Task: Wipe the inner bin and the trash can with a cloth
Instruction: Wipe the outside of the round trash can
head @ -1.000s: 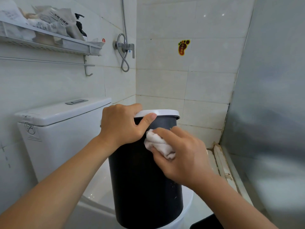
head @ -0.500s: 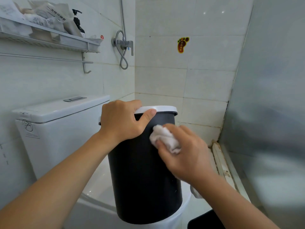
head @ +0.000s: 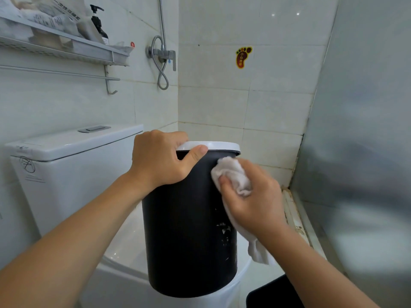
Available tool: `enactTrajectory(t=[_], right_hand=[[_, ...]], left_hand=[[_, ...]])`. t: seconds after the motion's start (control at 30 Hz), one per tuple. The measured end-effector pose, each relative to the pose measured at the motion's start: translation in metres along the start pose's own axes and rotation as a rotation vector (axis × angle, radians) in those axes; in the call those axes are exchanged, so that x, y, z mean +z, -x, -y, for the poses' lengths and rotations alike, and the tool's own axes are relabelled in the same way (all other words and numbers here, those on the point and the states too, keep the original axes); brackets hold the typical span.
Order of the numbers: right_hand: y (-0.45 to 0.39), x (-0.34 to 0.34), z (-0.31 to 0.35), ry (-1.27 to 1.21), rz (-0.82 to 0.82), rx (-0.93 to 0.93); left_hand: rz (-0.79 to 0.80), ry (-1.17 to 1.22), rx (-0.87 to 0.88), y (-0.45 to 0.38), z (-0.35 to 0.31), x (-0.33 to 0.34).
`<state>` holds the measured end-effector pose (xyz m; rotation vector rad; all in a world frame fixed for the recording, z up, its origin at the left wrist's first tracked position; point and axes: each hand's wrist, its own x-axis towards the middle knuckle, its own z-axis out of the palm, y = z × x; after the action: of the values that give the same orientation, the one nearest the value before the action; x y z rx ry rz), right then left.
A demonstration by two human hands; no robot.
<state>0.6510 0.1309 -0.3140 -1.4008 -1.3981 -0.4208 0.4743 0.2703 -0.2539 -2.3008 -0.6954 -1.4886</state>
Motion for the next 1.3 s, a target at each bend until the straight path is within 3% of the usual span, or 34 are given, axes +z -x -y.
enactTrajectory(t=[0.17,0.33,0.6,0.83,1.17,1.3], right_hand=[[-0.007,0.002,-0.003,0.022,-0.048,0.099],[0.028,0.007,0.007,-0.011,0.230,-0.122],[-0.005,0.000,0.004,0.019,-0.073,0.015],[0.025,0.004,-0.004,-0.003,0.228,-0.144],[-0.007,0.003,0.013,0.006,-0.044,-0.009],[0.018,0.001,0.003,0.062,0.073,-0.152]], left_hand=[[0.004,0.012,0.018,-0.002,0.000,0.003],[0.025,0.012,-0.081,-0.002,0.019,0.002],[0.044,0.168,0.039,0.001,0.013,-0.003],[0.044,0.179,-0.076,0.000,0.033,-0.002],[0.097,0.226,-0.001,0.004,0.020,-0.010],[0.091,0.217,-0.015,0.003,0.023,-0.009]])
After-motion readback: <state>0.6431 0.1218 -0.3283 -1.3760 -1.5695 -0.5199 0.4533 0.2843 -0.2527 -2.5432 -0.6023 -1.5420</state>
